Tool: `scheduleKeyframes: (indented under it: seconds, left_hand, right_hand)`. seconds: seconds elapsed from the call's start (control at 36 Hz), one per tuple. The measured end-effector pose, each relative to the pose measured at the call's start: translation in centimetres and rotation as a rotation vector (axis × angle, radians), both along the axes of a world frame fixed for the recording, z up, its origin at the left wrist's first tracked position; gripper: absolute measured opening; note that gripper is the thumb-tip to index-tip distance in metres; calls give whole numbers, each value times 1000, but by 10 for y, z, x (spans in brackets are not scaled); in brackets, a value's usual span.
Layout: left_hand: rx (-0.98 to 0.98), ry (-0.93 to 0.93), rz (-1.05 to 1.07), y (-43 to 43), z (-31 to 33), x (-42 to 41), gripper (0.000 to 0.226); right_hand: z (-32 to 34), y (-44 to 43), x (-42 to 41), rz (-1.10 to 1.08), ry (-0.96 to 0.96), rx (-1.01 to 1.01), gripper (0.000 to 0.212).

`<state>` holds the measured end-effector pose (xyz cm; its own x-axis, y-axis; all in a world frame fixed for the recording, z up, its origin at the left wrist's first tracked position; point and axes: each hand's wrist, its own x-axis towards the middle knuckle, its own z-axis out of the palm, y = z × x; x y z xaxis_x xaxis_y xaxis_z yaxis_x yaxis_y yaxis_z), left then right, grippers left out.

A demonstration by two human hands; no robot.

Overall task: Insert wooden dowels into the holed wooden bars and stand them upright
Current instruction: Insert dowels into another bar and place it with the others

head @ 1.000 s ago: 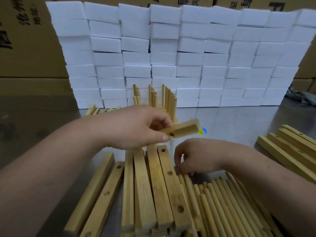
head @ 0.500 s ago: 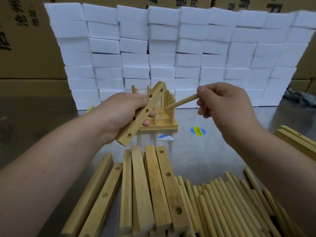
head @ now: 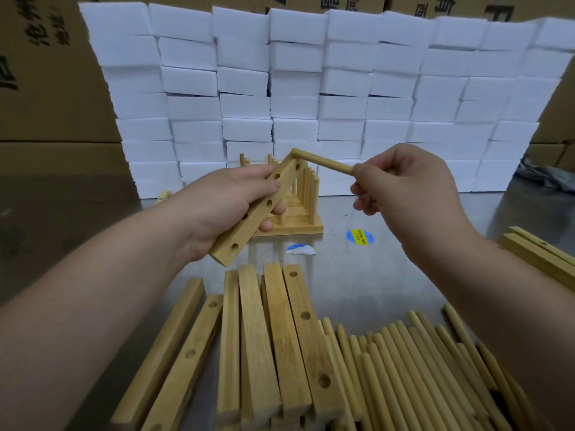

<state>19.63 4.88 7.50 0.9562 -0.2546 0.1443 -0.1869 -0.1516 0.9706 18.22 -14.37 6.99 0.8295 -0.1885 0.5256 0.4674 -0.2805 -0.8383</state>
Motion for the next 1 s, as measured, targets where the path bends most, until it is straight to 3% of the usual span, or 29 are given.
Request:
scheduleKeyframes:
  seconds: [0.22, 0.36, 0.61, 1.0]
  left_hand:
    - [5, -5, 22, -1, 0, -1, 26]
    - [-24, -8, 41, 1, 2, -2, 26]
    - [-33, -2, 72, 2, 4, -3, 26]
    - [105, -77, 139, -1, -2, 1, 32]
  right_hand:
    - [-6, 1, 1, -53, 11, -196, 15]
    - [-8, 1, 2, -24, -5, -238, 29]
    - [-9, 2, 1, -54, -20, -268, 24]
    - [-9, 8, -9, -115, -143, -412, 22]
